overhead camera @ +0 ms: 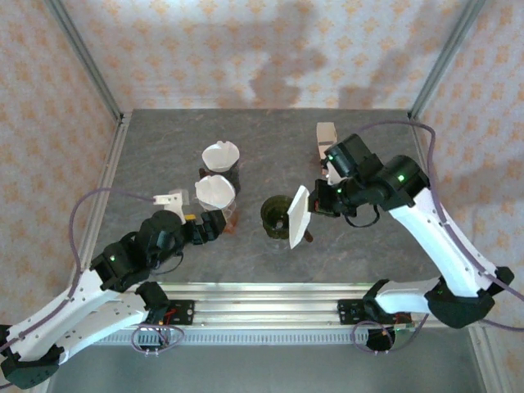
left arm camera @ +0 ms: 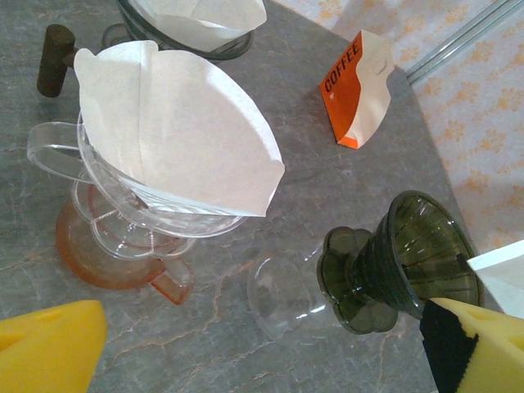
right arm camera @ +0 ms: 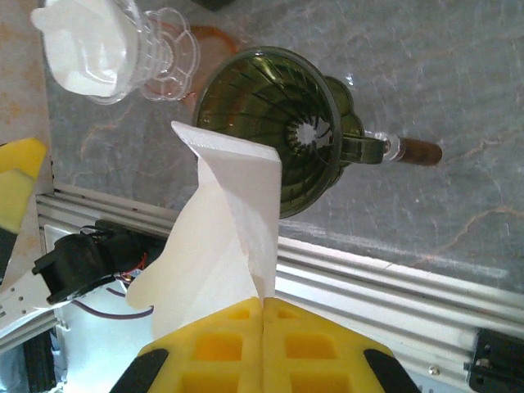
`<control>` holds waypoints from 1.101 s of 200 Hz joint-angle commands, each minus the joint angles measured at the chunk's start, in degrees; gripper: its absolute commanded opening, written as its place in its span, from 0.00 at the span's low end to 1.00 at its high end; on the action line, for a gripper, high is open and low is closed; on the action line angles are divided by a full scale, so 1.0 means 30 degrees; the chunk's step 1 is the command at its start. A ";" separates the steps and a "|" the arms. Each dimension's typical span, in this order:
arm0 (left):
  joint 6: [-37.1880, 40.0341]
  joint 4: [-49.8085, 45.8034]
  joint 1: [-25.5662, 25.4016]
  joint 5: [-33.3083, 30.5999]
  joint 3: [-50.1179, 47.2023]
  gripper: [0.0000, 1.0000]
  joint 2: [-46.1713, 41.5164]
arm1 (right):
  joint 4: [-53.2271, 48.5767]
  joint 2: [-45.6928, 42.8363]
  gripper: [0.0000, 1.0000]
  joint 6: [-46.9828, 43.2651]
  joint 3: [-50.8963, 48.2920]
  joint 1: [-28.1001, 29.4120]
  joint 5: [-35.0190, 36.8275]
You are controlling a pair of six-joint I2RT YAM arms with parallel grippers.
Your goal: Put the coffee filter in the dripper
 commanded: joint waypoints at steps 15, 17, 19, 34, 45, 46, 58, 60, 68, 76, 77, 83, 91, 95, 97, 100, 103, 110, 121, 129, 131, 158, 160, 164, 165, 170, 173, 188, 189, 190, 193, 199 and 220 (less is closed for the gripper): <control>0.0257 0.0914 0.0119 0.0689 0.0402 1.00 0.0368 | -0.1200 0.1384 0.00 0.1157 0.1496 0.0114 0.0248; 0.0277 0.0981 0.0130 0.0713 0.0392 1.00 0.0405 | -0.1225 0.1463 0.00 0.1185 0.1544 0.0110 0.0293; 0.0289 0.1006 0.0118 0.0770 0.0404 1.00 0.0450 | -0.1224 0.1541 0.00 0.1236 0.1586 0.0095 0.0341; 0.0537 0.1264 0.0124 0.0982 0.0685 1.00 0.0855 | -0.1352 0.2165 0.00 0.1409 0.1797 0.0094 0.0429; 0.0760 0.1400 0.0121 0.1211 0.1025 1.00 0.1308 | -0.1575 0.2667 0.00 0.1509 0.1905 0.0093 0.0520; 0.0805 0.1427 0.0132 0.1239 0.1083 1.00 0.1375 | -0.1595 0.2718 0.00 0.1498 0.1914 0.0091 0.0512; 0.1043 0.1764 0.0119 0.1649 0.1496 1.00 0.2056 | -0.1754 0.3212 0.00 0.1424 0.2031 0.0097 0.0713; 0.1089 0.1860 0.0123 0.1722 0.1589 1.00 0.2159 | -0.1796 0.3297 0.00 0.1405 0.2045 0.0098 0.0761; 0.1290 0.2160 0.0120 0.2063 0.1870 1.00 0.2688 | -0.1837 0.3636 0.00 0.1309 0.2214 0.0120 0.0947; 0.1574 0.2499 0.0129 0.2464 0.2220 0.98 0.3236 | -0.1970 0.3941 0.00 0.1199 0.2395 0.0119 0.1208; 0.1608 0.2533 0.0136 0.2511 0.2266 0.98 0.3320 | -0.1997 0.3970 0.00 0.1182 0.2407 0.0104 0.1236; 0.1787 0.2693 0.0114 0.2822 0.2636 0.96 0.3779 | -0.2093 0.4220 0.00 0.1127 0.2525 0.0103 0.1321; 0.2040 0.2956 0.0109 0.3231 0.3048 0.94 0.4378 | -0.2112 0.4459 0.00 0.1082 0.2593 0.0119 0.1353; 0.2175 0.3157 0.0097 0.3491 0.3237 0.94 0.4685 | -0.2113 0.4553 0.00 0.1062 0.2614 0.0119 0.1375; 0.2250 0.3227 0.0088 0.3611 0.3328 0.94 0.4824 | -0.2113 0.4599 0.00 0.1051 0.2622 0.0119 0.1395; 0.2343 0.3378 0.0085 0.3762 0.3461 0.94 0.5014 | -0.2098 0.4700 0.00 0.1073 0.2647 0.0119 0.1424; 0.2417 0.3488 0.0067 0.3953 0.3584 0.94 0.5240 | -0.2056 0.4728 0.00 0.1062 0.2632 0.0122 0.1464; 0.2586 0.3761 0.0005 0.4372 0.3870 0.94 0.5739 | -0.1961 0.4844 0.00 0.1046 0.2644 0.0133 0.1563; 0.2893 0.4147 -0.0153 0.4952 0.4346 0.96 0.6535 | -0.1836 0.5056 0.01 0.0927 0.2703 0.0119 0.1714; 0.3106 0.4180 -0.0396 0.5115 0.4671 0.97 0.7065 | -0.1836 0.5270 0.02 0.0782 0.2852 0.0121 0.1764; 0.3164 0.4178 -0.0460 0.5145 0.4770 0.97 0.7198 | -0.1824 0.5306 0.03 0.0739 0.2902 0.0134 0.1756; 0.3486 0.4083 -0.0990 0.5300 0.5498 0.94 0.8617 | -0.1308 0.5644 0.20 0.0348 0.3298 0.0127 0.1736; 0.3479 0.4088 -0.0982 0.5286 0.5504 0.93 0.8700 | -0.1259 0.5641 0.21 0.0323 0.3284 0.0121 0.1734; 0.3435 0.4064 -0.0994 0.5297 0.5531 0.91 0.8850 | -0.1140 0.5607 0.24 0.0277 0.3250 0.0119 0.1785; 0.3417 0.4040 -0.0982 0.5289 0.5531 0.91 0.8881 | -0.1084 0.5609 0.25 0.0267 0.3245 0.0133 0.1803; 0.3356 0.4023 -0.0977 0.5298 0.5535 0.88 0.9002 | -0.0936 0.5521 0.29 0.0183 0.3188 0.0119 0.1858; 0.3295 0.4030 -0.0974 0.5287 0.5510 0.87 0.9063 | -0.0845 0.5445 0.32 0.0145 0.3161 0.0119 0.1903; 0.3096 0.4190 -0.0992 0.5289 0.5309 0.86 0.9176 | -0.0261 0.5070 0.38 0.0017 0.2659 0.0119 0.2027; 0.3086 0.4213 -0.0981 0.5271 0.5275 0.85 0.9176 | -0.0220 0.5047 0.38 0.0005 0.2627 0.0119 0.2027; 0.3052 0.4239 -0.0975 0.5262 0.5259 0.86 0.9176 | -0.0185 0.4992 0.38 -0.0001 0.2568 0.0119 0.2027; 0.3000 0.4325 -0.0992 0.5264 0.5200 0.85 0.9177 | -0.0019 0.4878 0.39 -0.0003 0.2413 0.0119 0.2049; 0.2875 0.4417 -0.0979 0.5266 0.5030 0.85 0.9131 | 0.0370 0.4667 0.40 -0.0060 0.2084 0.0119 0.2081; 0.2451 0.4779 -0.0971 0.5260 0.4595 0.84 0.8961 | 0.1177 0.3945 0.40 -0.0445 0.1129 0.0119 0.2668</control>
